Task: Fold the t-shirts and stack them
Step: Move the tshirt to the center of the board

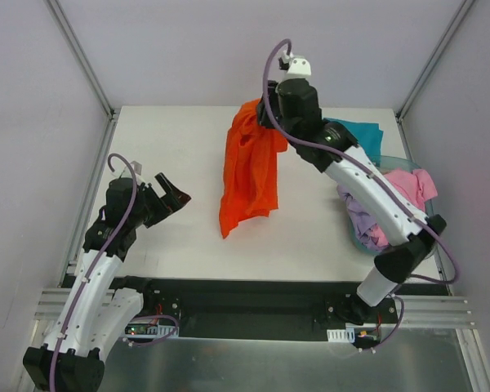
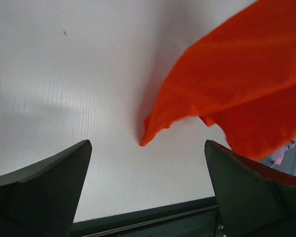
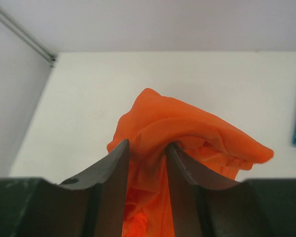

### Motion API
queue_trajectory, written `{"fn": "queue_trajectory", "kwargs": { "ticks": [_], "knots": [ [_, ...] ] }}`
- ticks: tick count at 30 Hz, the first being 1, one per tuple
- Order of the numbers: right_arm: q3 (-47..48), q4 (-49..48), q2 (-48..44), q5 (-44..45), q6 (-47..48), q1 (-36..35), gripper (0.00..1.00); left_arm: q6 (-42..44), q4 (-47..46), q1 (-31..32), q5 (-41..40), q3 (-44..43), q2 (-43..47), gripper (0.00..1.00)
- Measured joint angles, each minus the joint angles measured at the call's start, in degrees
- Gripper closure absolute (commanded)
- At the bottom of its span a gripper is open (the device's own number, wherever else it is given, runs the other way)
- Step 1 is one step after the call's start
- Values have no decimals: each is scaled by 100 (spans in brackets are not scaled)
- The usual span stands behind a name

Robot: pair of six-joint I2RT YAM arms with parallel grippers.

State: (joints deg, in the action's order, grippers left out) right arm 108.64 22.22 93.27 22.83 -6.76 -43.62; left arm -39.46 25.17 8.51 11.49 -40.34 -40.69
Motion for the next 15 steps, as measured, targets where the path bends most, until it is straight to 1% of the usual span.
{"fn": "queue_trajectory", "kwargs": {
  "ticks": [1,3,5,7,9,11,13,15],
  "knots": [
    [24,181,240,-15,-33,114,2,-13,44,0,4,0,2,1],
    [114,525,778,-208,-181,420,3,-35,131,0,59,0,-22,1],
    [59,852,1252,-706,-299,841,3,-44,151,0,184,0,-120,1],
    [-341,940,1443,-1123,-376,1217,3,-59,151,9,299,0,-323,1],
    [-1113,885,1357,-1377,-387,1510,3,-85,151,109,321,0,-608,1],
    [-1845,894,1106,-1495,-326,1593,3,-111,149,337,315,0,-957,1],
    [-2288,883,785,-1606,-205,1519,3,-146,144,662,295,0,-1392,1],
    [-2492,966,420,-1722,-81,1410,3,-164,136,927,295,0,-1808,1]
  ]
}}
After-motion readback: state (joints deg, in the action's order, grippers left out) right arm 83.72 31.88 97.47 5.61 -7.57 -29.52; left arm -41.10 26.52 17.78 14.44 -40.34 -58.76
